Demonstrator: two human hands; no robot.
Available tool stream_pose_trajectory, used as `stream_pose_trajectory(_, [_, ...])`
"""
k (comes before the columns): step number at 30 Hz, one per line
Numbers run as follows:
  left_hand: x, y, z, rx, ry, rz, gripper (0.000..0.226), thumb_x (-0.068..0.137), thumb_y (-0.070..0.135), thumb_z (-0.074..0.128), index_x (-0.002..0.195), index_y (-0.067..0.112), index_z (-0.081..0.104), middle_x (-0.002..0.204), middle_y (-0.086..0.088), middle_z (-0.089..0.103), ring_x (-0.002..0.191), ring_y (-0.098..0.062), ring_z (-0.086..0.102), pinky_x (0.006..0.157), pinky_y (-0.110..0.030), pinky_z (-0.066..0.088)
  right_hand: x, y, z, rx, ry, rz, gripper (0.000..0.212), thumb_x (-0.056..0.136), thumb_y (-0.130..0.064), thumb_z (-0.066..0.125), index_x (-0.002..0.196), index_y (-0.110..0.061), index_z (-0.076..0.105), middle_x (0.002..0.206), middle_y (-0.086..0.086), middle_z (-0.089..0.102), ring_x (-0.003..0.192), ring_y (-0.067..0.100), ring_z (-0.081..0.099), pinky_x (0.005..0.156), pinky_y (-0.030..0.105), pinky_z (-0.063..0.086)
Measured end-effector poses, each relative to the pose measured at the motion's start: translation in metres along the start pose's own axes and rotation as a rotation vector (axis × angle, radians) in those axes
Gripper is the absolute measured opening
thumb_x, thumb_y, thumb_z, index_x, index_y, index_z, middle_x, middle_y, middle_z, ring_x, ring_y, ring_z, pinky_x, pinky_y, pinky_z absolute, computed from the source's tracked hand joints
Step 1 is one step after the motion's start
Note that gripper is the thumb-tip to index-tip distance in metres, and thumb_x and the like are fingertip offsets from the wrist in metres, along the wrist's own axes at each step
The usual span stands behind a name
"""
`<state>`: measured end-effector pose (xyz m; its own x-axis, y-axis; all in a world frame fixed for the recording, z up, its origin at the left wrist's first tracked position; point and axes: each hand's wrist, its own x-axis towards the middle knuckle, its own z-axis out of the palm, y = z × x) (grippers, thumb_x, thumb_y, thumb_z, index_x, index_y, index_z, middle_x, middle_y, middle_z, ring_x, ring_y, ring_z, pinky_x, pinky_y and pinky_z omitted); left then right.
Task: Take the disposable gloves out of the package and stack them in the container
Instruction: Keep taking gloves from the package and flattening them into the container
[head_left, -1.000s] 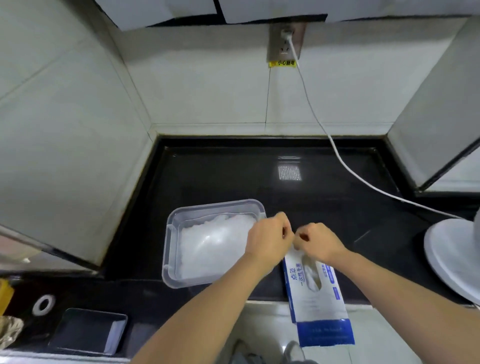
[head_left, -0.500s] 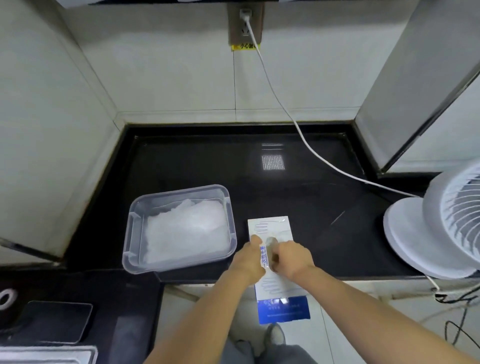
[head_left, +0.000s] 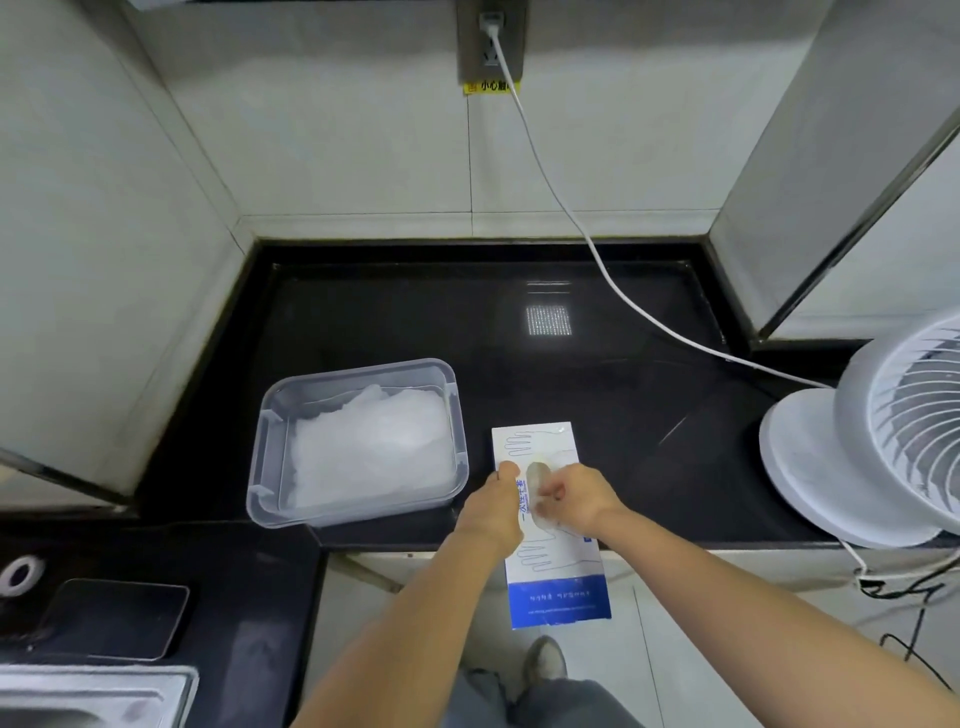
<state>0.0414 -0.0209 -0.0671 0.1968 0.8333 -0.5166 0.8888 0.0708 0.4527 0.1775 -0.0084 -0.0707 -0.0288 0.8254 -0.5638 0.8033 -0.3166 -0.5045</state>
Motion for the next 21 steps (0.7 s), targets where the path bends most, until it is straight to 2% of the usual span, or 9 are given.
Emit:
stream_pose_trajectory(2, [0.000,0.000,-0.001,0.002,0.002,0.001,0.060,0.084,0.001,0.066,0.131,0.015,0.030,0.123,-0.010,0.049,0.104,-0.027,0.059,0.081,-0.033,0.050,0.002,-0.002,-0.003,0.072,0.054,-0.016,0.018,0.088,-0.018,0.066,0.072,-0.009,0.066,0.074,0.005,0.064,0.071,0.016,0.063,0.071,0.028,0.055])
stream_pose_trajectory(6, [0.000,-0.001,-0.002,0.021,0.011,-0.010,0.059,0.084,0.003,0.065,0.130,0.016,0.030,0.120,-0.009,0.050,0.101,-0.026,0.060,0.073,-0.033,0.051,0.002,-0.007,-0.017,0.473,0.287,-0.104,0.013,0.090,-0.015,0.066,0.084,-0.008,0.057,0.087,0.011,0.064,0.076,0.020,0.061,0.069,0.028,0.051])
stream_pose_trajectory(8, [0.000,0.000,0.000,0.015,0.015,-0.008,0.059,0.085,0.005,0.067,0.130,0.017,0.031,0.120,-0.008,0.050,0.100,-0.024,0.060,0.072,-0.030,0.051,0.005,-0.006,-0.019,0.529,0.282,-0.074,0.015,0.092,-0.019,0.063,0.086,-0.011,0.052,0.093,0.013,0.065,0.082,0.026,0.066,0.075,0.036,0.056])
stream_pose_trajectory(10, [0.000,0.001,0.003,0.017,0.020,-0.005,0.059,0.085,0.006,0.068,0.130,0.017,0.032,0.122,-0.008,0.051,0.101,-0.024,0.061,0.077,-0.033,0.053,0.004,-0.003,-0.020,0.531,0.241,-0.043,0.016,0.095,-0.024,0.060,0.093,-0.009,0.053,0.095,0.014,0.067,0.085,0.028,0.068,0.079,0.041,0.058])
stream_pose_trajectory(12, [0.001,0.001,0.003,0.029,0.022,0.000,0.060,0.084,0.004,0.068,0.131,0.016,0.032,0.124,-0.008,0.051,0.103,-0.026,0.061,0.082,-0.037,0.055,0.003,-0.004,-0.027,0.591,0.288,-0.085,0.017,0.097,-0.024,0.057,0.094,-0.008,0.051,0.089,0.015,0.065,0.077,0.023,0.065,0.073,0.040,0.056])
stream_pose_trajectory(14, [0.001,0.000,0.004,0.036,0.012,0.009,0.061,0.084,0.003,0.067,0.133,0.016,0.032,0.126,-0.008,0.050,0.105,-0.027,0.061,0.082,-0.036,0.055,0.000,-0.010,-0.040,0.696,0.396,-0.154,0.017,0.098,-0.024,0.055,0.091,-0.009,0.050,0.079,0.012,0.059,0.070,0.019,0.055,0.060,0.033,0.050])
stream_pose_trajectory(16, [0.002,0.000,0.004,0.035,-0.004,0.021,0.060,0.085,0.006,0.067,0.134,0.016,0.033,0.127,-0.007,0.051,0.105,-0.025,0.061,0.081,-0.033,0.054,-0.002,-0.019,-0.054,0.813,0.446,-0.183,0.019,0.098,-0.023,0.054,0.095,-0.005,0.051,0.079,0.011,0.057,0.070,0.018,0.053,0.057,0.026,0.046])
stream_pose_trajectory(18, [0.000,0.002,0.000,0.030,0.003,0.035,0.052,0.089,0.011,0.063,0.133,0.016,0.036,0.125,-0.008,0.053,0.105,-0.026,0.060,0.082,-0.033,0.052,-0.004,-0.025,-0.063,0.857,0.418,-0.205,0.020,0.096,-0.023,0.054,0.099,-0.003,0.053,0.085,0.014,0.066,0.076,0.017,0.059,0.065,0.025,0.049])
stream_pose_trajectory(21, [0.001,0.006,-0.016,-0.029,0.067,0.038,0.032,0.098,0.017,0.046,0.130,0.010,0.048,0.124,-0.011,0.059,0.109,-0.028,0.058,0.087,-0.032,0.046,-0.007,-0.029,-0.067,0.881,0.379,-0.217,0.013,0.096,-0.023,0.056,0.097,-0.010,0.054,0.089,0.017,0.071,0.083,0.016,0.064,0.076,0.027,0.051])
